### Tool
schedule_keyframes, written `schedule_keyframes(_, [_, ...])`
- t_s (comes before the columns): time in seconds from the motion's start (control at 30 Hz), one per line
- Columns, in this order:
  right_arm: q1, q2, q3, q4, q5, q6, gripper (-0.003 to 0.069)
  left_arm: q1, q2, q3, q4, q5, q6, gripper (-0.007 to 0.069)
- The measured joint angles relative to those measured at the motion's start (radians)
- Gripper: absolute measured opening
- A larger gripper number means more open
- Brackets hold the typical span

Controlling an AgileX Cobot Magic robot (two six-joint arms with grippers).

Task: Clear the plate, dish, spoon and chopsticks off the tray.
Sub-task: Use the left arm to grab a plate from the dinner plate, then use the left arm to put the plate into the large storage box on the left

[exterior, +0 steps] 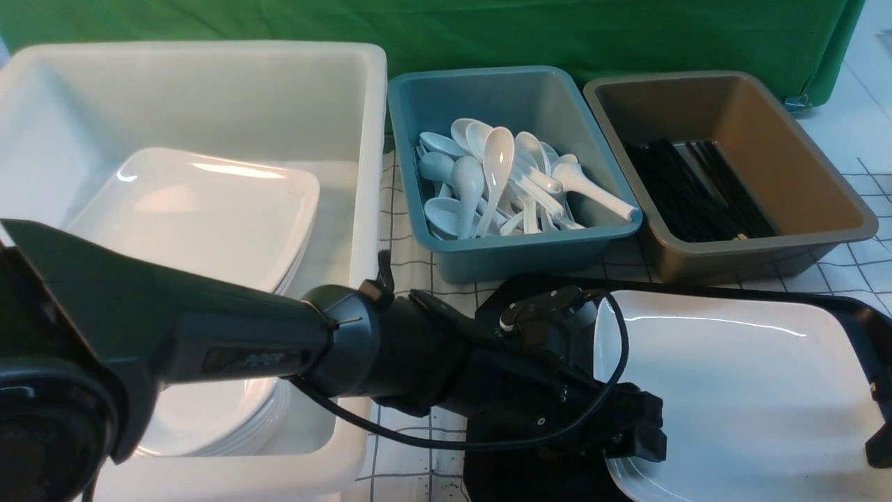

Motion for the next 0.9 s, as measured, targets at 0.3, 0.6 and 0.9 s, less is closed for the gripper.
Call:
schedule_keyframes(0.3, [0.115,-0.003,-0.003,-0.077,-0.018,-0.015,0.0167,0.007,0.008,0.008,-0.076,0.052,0.092,0.0206])
schedule_keyframes(0.6, [0.138,-0.017,-0.033,-0.121,0.064,-0.034,0.0157,0.019,-0.022,0.01,-0.07,0.159,0.112,0.008])
schedule_keyframes(0.9, [0.148,-0.179,-0.056,-0.052,0.113,-0.036,0.0155,0.098,-0.15,0.01,-0.006,0.187,0.05,0.0075])
